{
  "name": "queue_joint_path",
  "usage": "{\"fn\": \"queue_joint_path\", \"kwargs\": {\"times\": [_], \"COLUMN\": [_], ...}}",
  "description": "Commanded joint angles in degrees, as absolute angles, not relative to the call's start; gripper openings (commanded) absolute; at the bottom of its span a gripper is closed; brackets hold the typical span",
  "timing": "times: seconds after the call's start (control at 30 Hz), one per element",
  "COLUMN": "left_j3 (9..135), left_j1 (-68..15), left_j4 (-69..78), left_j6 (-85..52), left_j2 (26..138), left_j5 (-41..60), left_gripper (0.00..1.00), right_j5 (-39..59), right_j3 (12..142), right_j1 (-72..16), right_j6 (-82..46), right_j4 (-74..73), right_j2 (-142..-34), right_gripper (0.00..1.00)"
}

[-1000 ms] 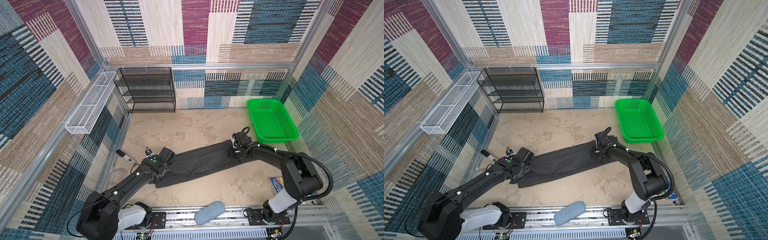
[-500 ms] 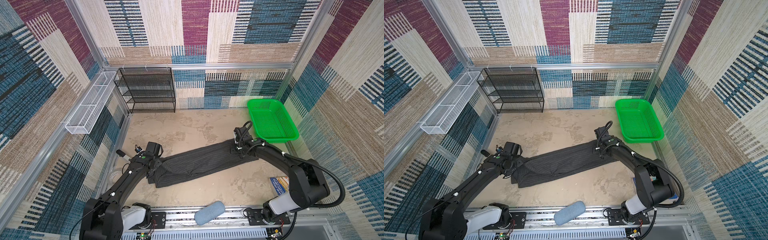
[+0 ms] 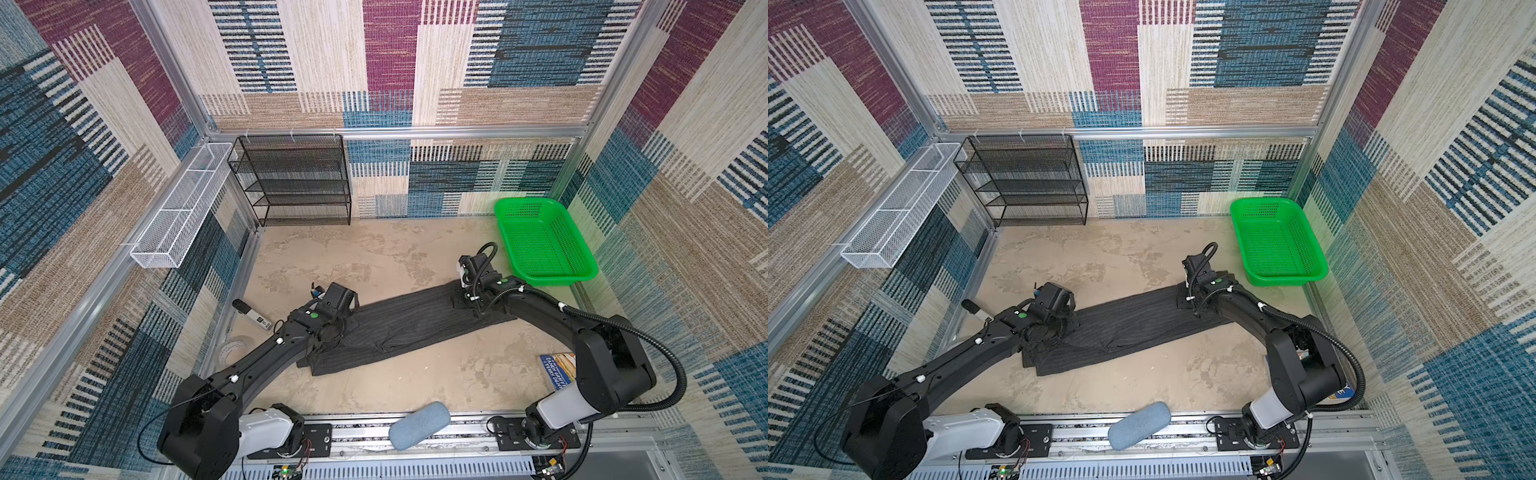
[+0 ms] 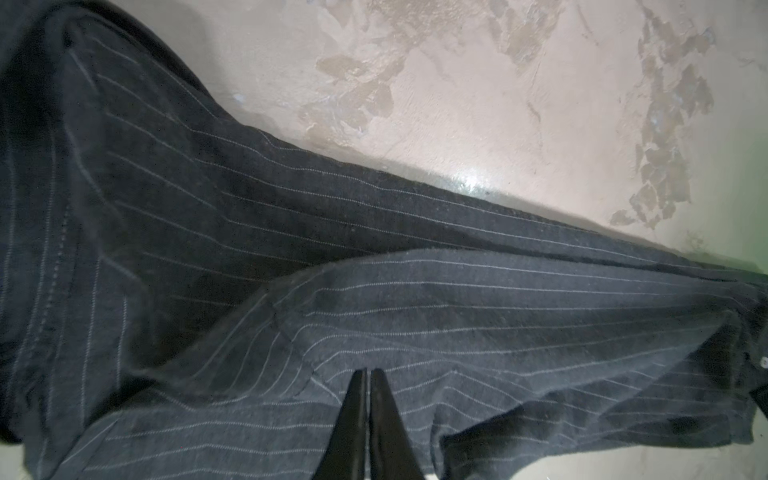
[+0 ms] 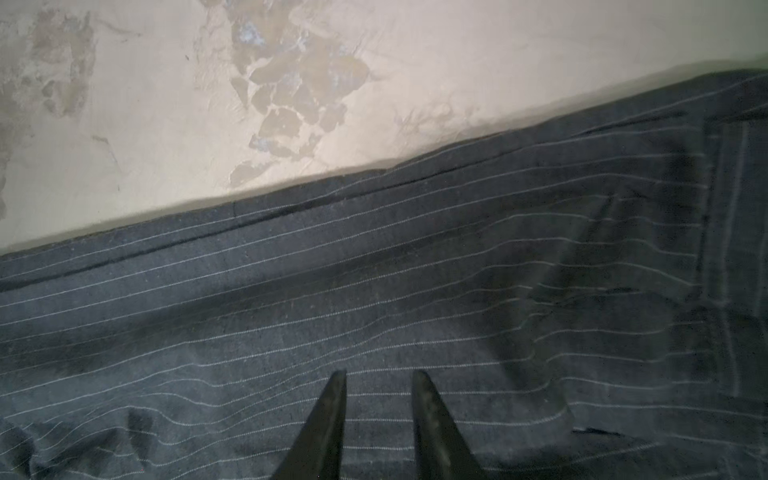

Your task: Fold and stack the long sleeve shirts

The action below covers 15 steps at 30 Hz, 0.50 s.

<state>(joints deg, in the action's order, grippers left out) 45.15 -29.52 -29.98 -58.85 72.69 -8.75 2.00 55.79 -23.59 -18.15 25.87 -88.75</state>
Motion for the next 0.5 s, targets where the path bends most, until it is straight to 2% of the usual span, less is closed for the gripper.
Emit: {"fn": "queue_joint_path", "kwargs": {"times": [0.0, 0.27, 0.47], "left_j3": [44.48, 35.25, 32.82], "left_j1": [-28.64, -20.1, -15.59], "left_j4": [-28.04, -24.57, -24.33], "left_j6": [-60.04, -58.26, -56.87], "left_j2": [74.17, 73.13, 74.02], "left_j5": [-12.39, -12.94, -13.0], "left_gripper": [0.07, 0.06, 0.05], "right_j5": [2.36, -1.06, -2.57], "right_j3": [54.79, 54.61, 55.8], "right_j1": [-23.63, -22.85, -22.4], "right_j6": [-18.66, -17.93, -17.75], "right_j4": [22.29, 20.75, 21.71], "right_j2": [-90.04, -95.8, -97.03], "right_gripper": [0.3, 0.29, 0.29]}}
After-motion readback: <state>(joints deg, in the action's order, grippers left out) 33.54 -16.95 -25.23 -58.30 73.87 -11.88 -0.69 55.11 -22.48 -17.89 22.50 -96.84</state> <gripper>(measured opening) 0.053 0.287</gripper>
